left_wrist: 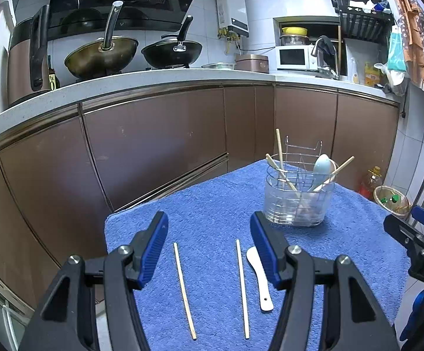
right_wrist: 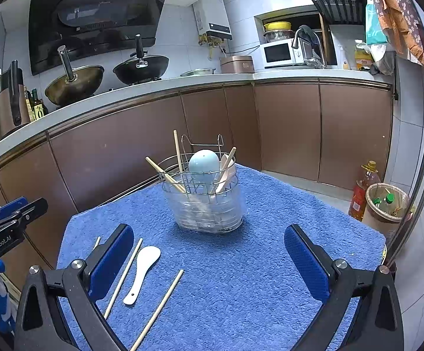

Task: Organize utensils
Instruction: 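Withdraw both open tools from the holder back over the remaining utensils, then grasp a chopstick with the left tool while the right tool grasps another chopstick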

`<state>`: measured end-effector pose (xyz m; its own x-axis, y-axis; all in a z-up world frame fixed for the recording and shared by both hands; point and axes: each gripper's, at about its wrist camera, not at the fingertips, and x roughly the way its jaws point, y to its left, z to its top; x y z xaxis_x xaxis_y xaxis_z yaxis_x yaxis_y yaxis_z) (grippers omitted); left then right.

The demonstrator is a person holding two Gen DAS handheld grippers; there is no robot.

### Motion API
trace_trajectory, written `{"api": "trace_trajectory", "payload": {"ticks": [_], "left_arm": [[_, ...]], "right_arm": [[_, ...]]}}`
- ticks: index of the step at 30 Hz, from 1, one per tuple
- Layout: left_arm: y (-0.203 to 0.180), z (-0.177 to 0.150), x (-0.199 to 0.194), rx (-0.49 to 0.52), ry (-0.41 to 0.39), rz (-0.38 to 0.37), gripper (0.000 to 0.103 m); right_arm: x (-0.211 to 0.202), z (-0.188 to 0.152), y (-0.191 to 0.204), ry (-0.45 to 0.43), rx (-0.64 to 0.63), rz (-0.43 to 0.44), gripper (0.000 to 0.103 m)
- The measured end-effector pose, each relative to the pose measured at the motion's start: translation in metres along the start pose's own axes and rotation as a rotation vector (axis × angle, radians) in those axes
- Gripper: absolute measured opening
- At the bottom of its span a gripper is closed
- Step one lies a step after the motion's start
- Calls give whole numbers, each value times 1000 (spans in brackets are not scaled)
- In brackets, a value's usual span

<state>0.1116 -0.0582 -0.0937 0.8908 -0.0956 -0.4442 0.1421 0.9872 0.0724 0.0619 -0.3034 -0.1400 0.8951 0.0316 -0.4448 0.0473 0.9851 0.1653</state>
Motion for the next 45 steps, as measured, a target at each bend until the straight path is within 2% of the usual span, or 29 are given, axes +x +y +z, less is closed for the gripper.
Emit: {"api": "trace_trajectory", "payload": {"ticks": [16,28,34,38,45], "left_arm": [[-2,-4,4,15,13,17,56],[-3,-6,0,21,-59,40,56],[-1,-9,2,20,-32,23,56],[6,-13,12,29,25,16,56],[61,-12,23,-104,91,47,56]], "right_arm": [[3,-1,2,24,-6,10,103],[7,-5,1,42,-20,13,103],[10,-8,2,56,-25,18,103],[14,-11,2,75,-27,19,100],[20,-15,-5,113,-16,18,92]]}}
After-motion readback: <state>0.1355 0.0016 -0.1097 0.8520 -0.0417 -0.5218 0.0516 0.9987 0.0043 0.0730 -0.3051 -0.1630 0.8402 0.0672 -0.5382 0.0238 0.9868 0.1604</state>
